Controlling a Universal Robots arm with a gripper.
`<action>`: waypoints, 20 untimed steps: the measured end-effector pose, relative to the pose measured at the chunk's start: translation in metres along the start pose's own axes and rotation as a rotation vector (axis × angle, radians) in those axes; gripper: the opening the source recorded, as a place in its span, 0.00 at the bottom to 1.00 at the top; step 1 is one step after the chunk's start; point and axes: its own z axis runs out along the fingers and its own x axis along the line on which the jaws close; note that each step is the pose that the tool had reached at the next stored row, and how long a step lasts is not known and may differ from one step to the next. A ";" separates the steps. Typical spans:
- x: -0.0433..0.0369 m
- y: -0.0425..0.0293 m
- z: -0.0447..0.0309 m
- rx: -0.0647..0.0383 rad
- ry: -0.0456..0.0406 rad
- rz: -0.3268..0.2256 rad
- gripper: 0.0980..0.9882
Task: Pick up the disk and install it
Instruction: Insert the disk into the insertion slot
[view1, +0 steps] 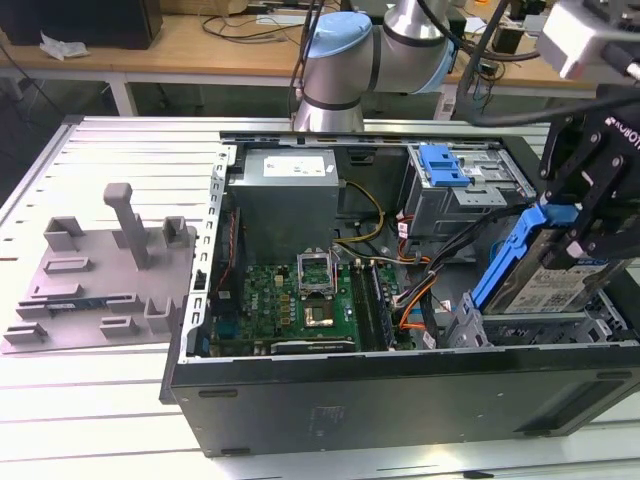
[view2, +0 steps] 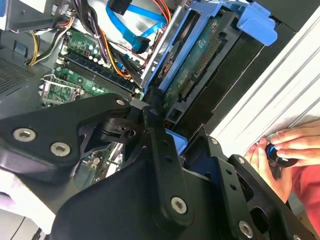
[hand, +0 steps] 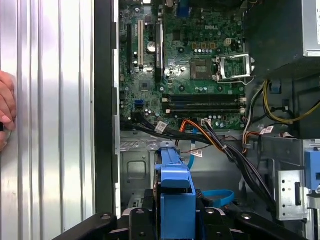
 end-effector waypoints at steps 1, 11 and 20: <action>0.0016 -0.0002 0.0026 0.000 -0.0001 0.000 0.30; 0.0046 -0.0006 0.0120 0.000 0.0003 0.000 0.59; 0.0046 -0.0005 0.0120 0.000 0.0004 0.000 0.59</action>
